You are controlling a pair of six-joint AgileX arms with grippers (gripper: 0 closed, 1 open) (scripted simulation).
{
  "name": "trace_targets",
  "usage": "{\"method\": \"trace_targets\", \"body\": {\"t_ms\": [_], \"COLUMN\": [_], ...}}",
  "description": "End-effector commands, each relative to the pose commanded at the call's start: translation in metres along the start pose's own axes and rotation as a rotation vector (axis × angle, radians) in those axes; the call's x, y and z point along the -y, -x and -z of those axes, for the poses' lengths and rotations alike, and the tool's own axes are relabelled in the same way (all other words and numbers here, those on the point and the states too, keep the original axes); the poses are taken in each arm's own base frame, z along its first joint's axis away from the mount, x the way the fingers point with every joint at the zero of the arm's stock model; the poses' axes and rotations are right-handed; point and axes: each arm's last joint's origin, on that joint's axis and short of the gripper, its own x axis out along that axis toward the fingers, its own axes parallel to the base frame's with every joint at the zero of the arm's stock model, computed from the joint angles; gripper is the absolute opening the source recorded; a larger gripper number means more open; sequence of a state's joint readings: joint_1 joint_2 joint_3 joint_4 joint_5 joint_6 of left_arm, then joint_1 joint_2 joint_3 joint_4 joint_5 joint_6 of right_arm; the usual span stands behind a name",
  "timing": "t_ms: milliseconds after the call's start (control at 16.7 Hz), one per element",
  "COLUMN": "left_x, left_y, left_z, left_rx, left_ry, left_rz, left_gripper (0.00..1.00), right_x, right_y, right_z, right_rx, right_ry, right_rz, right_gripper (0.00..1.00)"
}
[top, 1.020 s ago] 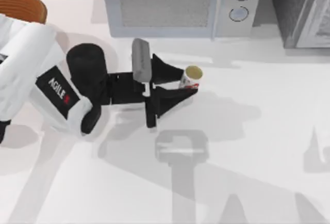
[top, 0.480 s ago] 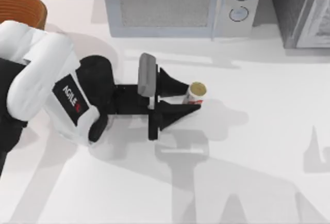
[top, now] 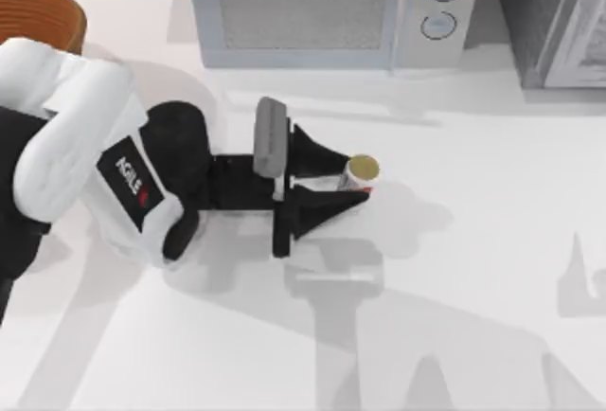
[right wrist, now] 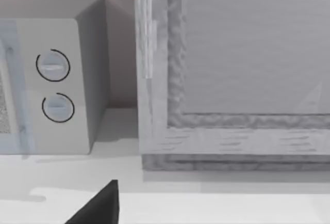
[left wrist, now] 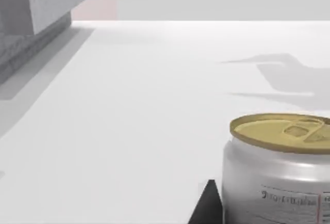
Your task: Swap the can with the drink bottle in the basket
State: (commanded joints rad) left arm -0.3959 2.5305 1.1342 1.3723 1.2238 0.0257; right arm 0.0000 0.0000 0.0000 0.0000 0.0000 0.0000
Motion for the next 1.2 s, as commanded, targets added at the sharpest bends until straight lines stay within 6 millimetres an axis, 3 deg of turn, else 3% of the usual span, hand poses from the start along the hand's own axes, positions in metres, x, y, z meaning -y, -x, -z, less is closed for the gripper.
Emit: {"method": "trace_targets", "body": {"t_ms": [360, 960, 1200], "left_x": [0.000, -0.001, -0.003], "left_y": [0.000, 0.001, 0.021], "left_z": [0.000, 0.000, -0.021], "left_rx": [0.000, 0.000, -0.019], "left_ry": [0.000, 0.000, 0.054], "left_rz": [0.000, -0.004, -0.126], "left_gripper": [0.98, 1.00, 1.00], "right_x": [0.000, 0.000, 0.000], "right_y": [0.000, 0.000, 0.000], "right_z": [0.000, 0.000, 0.000], "right_rx": [0.000, 0.000, 0.000], "right_ry": [0.000, 0.000, 0.000], "right_rz": [0.000, 0.000, 0.000], "right_gripper": [1.00, 1.00, 1.00]}}
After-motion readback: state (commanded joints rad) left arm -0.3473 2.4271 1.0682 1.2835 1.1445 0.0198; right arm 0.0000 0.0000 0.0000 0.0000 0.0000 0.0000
